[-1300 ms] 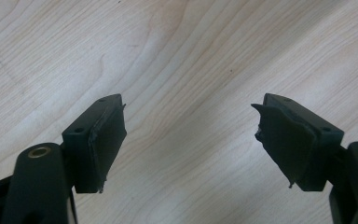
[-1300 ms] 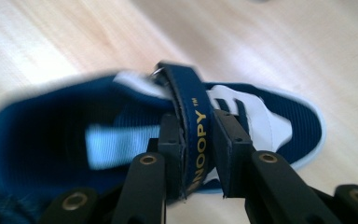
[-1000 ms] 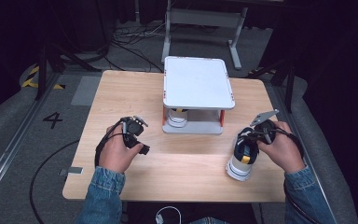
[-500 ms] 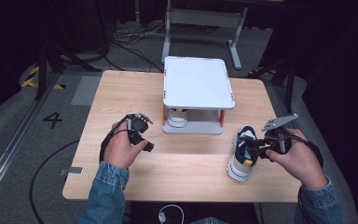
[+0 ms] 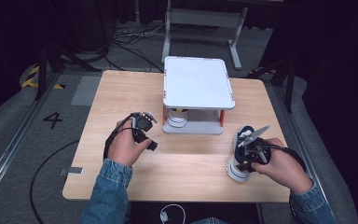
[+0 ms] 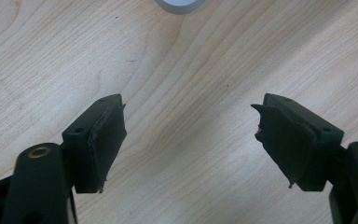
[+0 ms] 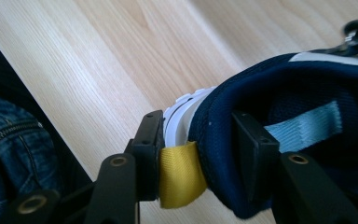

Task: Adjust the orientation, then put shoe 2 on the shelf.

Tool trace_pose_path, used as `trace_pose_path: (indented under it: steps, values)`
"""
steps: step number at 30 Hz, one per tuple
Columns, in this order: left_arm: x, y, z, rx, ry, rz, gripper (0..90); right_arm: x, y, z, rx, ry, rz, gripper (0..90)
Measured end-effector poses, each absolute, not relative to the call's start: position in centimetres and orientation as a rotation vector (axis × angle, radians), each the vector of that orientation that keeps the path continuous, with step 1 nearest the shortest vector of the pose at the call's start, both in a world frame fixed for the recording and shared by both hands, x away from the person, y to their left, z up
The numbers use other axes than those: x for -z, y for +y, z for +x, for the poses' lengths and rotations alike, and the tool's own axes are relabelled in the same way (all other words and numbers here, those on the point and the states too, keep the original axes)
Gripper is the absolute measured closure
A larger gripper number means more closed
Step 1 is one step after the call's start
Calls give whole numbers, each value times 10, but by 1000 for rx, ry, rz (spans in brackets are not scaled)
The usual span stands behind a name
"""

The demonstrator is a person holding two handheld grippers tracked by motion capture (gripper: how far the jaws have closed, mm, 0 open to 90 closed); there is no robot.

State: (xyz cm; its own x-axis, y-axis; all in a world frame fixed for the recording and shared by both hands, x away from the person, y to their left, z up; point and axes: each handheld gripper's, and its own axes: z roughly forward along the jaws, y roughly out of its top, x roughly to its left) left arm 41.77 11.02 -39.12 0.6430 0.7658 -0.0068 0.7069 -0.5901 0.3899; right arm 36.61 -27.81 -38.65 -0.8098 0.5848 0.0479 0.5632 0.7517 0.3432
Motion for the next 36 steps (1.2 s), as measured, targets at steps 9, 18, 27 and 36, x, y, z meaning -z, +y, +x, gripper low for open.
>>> trace_pose_path:
  steps: [9,18,27,36]
  values:
    - [389,108,418,-239,1161,2503,237,395,-279,369,-516,2925,896,685]
    - [388,114,415,-241,1178,2485,237,377,-270,362,-528,2975,647,691]
    - [390,128,400,-251,1229,2473,239,358,-239,369,-578,2962,385,686]
    - [390,146,387,-255,1282,2448,239,367,-194,422,-538,2991,197,676]
